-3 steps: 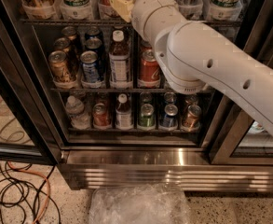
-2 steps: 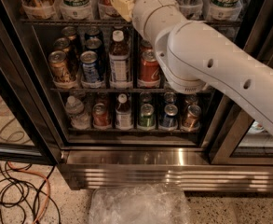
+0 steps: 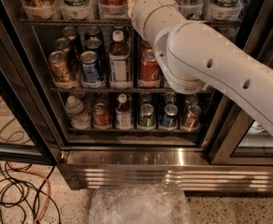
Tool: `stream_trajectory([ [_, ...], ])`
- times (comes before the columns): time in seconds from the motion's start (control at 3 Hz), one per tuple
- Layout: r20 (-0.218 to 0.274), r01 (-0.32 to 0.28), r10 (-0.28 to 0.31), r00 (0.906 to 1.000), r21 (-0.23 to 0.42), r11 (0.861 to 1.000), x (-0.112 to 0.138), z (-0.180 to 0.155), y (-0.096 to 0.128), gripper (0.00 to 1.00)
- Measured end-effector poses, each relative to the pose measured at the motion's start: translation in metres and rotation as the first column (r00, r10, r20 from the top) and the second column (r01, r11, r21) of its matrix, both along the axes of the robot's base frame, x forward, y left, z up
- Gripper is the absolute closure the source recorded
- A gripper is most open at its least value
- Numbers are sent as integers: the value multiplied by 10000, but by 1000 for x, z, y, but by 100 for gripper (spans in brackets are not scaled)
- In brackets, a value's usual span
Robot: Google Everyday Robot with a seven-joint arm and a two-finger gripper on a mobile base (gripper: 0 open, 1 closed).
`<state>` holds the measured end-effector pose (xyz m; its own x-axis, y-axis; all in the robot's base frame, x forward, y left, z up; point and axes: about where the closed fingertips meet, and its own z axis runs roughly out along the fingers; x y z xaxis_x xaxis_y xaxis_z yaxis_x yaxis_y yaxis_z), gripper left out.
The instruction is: Pick water bottle from top shelf of fridge
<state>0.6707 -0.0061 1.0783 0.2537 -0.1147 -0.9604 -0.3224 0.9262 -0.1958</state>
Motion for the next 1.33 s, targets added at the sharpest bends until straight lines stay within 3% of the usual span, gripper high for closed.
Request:
stream_trajectory([
  [0.67, 0, -1, 1, 10000, 1, 10000, 0, 4, 0, 100],
  [1.0, -112, -522, 532, 9985, 731, 9960, 1, 6, -4, 100],
  [1.33, -34, -1644, 1685, 9857, 2022, 9655, 4, 14, -18, 100],
])
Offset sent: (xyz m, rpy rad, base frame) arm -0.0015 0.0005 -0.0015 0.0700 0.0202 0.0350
